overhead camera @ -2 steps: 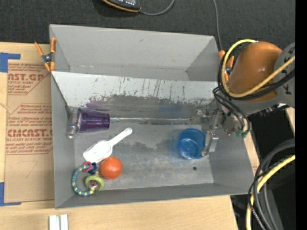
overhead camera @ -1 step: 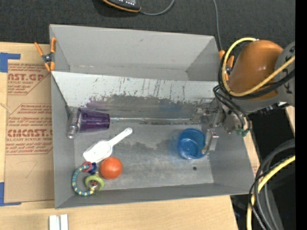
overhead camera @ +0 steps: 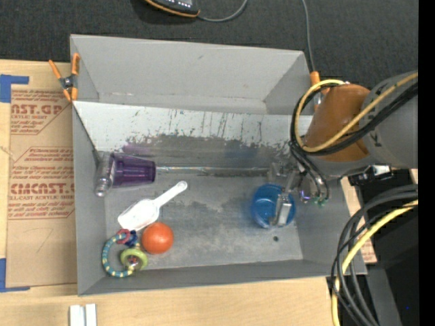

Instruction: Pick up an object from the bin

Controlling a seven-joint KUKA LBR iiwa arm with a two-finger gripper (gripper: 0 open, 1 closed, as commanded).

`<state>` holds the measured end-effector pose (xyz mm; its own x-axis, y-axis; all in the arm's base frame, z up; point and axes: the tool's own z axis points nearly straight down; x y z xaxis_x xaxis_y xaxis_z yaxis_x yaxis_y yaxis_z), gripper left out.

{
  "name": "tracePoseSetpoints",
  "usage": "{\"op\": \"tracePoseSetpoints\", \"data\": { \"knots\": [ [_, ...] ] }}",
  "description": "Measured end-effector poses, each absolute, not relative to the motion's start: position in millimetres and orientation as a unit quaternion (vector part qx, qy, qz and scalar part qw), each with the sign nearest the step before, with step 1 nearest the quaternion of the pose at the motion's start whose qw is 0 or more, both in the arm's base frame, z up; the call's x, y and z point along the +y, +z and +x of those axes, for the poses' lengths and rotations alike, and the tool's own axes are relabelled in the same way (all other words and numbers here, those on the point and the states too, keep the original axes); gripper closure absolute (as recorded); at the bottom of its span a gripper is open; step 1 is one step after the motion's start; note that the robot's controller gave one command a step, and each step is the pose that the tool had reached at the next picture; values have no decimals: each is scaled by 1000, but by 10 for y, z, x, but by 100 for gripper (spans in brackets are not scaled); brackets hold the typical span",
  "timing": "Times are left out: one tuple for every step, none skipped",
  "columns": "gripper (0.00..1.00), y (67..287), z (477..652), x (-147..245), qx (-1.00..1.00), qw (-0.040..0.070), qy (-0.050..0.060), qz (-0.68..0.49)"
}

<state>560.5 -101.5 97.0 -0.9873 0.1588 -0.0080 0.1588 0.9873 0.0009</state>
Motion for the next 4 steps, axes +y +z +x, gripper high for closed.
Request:
{"op": "tracePoseSetpoints", "data": {
  "knots": [
    [0,1055,5582,-1002,995,2,-1,98],
    [0,684,5545,-1022,992,1,1,126],
    [0,695,5434,-1068,991,2,0,136],
    [100,698,5557,-1026,992,3,1,126]
  ]
}}
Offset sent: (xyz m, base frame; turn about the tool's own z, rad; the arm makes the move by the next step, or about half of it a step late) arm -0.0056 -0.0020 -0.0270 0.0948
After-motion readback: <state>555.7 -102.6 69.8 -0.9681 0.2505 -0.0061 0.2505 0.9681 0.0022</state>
